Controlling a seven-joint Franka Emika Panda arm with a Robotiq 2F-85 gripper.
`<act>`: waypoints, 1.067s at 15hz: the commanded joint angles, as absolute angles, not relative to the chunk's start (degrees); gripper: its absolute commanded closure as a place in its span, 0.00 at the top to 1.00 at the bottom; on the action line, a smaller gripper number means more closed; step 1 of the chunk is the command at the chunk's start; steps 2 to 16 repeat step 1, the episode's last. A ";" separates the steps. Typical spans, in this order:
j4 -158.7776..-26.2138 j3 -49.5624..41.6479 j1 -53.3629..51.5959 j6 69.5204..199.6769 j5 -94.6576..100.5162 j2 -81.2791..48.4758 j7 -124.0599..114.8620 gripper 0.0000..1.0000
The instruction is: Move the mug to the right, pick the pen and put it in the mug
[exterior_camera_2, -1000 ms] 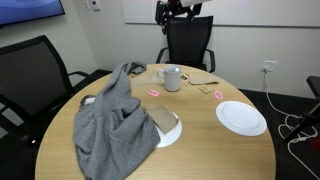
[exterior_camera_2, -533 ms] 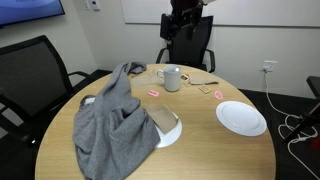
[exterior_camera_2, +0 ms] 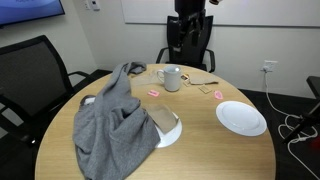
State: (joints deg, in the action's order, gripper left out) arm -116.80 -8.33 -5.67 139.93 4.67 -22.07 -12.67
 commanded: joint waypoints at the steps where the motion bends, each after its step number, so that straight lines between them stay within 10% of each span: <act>1: -116.72 -7.01 -4.41 139.80 5.40 -22.00 -13.13 1.00; 16: -116.72 -7.01 -4.41 139.80 5.40 -22.00 -13.13 1.00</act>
